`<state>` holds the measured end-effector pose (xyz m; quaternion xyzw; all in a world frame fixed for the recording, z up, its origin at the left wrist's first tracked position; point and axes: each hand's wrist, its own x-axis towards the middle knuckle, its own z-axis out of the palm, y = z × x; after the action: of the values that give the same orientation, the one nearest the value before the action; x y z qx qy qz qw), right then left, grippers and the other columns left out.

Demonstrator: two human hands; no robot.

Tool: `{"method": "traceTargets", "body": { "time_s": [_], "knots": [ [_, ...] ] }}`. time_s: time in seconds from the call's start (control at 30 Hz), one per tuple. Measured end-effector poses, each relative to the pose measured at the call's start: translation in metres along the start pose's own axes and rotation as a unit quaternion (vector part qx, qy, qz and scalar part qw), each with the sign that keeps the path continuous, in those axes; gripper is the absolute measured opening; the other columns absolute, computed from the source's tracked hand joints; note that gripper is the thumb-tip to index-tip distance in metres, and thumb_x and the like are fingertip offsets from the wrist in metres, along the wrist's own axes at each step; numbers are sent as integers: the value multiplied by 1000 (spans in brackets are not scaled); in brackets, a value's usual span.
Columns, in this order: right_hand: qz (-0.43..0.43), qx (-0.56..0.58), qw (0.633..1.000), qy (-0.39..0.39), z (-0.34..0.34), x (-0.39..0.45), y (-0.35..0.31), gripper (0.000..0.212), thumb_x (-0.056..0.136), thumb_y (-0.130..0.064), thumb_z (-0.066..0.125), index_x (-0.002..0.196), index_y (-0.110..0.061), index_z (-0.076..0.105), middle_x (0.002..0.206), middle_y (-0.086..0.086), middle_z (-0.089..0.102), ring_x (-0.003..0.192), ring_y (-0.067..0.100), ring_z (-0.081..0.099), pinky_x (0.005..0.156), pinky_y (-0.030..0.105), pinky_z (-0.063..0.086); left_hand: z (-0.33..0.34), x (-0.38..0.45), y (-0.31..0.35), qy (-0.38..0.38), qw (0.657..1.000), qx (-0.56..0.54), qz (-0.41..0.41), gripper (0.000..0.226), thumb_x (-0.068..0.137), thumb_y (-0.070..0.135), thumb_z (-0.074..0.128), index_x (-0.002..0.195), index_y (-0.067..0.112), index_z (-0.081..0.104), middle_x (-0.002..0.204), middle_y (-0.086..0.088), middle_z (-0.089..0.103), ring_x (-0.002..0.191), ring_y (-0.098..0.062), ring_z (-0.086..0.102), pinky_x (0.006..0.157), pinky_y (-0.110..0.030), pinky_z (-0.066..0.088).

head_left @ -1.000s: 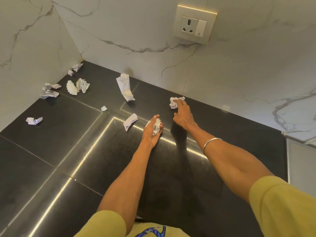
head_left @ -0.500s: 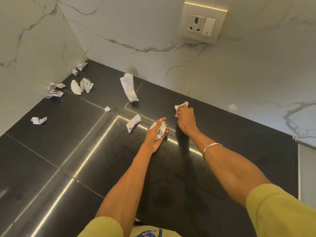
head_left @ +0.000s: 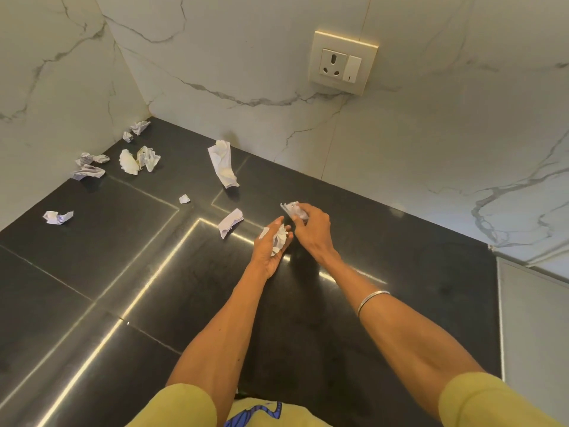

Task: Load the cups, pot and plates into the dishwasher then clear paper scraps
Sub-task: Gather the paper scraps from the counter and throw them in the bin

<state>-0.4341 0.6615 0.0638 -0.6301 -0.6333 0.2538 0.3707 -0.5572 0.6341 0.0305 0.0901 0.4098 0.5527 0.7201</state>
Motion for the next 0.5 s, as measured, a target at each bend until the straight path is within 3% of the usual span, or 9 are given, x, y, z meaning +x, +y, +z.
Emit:
{"method": "traceTargets", "body": {
  "time_s": [0.07,0.17,0.27,0.37,0.43,0.5],
  "knots": [
    [-21,16,1000,-13,7,-18,-9,27,88,-18,65,114,-19,73,102,-2,74,89,7,67,80,23,56,-2,-6,-2,18,1000,21,2,30,92,22,67,118,6,66,109,-14,72,96,-20,71,79,-31,59],
    [-41,24,998,-31,12,-42,-17,25,87,-17,67,111,-18,75,99,-3,75,82,3,66,73,6,48,-7,-17,-2,54,998,27,0,17,95,22,62,105,10,68,93,-8,74,80,-14,72,64,-25,58],
    [-41,37,997,-55,10,-56,-21,22,86,-13,65,104,-19,76,89,-6,75,74,1,65,65,5,46,-16,-27,-3,49,999,17,1,23,97,25,59,111,9,68,97,-8,74,85,-15,72,68,-26,59],
    [-38,5,994,-103,8,-62,-23,25,85,-13,67,108,-18,75,92,-6,75,75,0,64,67,2,42,-27,-35,-5,45,999,-5,6,40,98,33,57,127,7,63,117,-13,70,98,-20,69,78,-30,59],
    [-47,-31,989,-136,9,-63,-23,29,83,-15,69,111,-19,75,97,-6,76,82,5,67,73,7,46,-32,-41,-5,44,999,-7,8,46,97,40,56,130,8,61,120,-14,68,100,-22,68,86,-37,56],
    [-58,-56,982,-168,14,-63,-22,31,82,-16,69,112,-23,75,97,-7,76,87,9,70,81,24,54,-36,-50,-3,31,999,-14,10,51,95,49,55,127,11,63,115,-13,69,98,-23,68,90,-41,54]
  ]
}}
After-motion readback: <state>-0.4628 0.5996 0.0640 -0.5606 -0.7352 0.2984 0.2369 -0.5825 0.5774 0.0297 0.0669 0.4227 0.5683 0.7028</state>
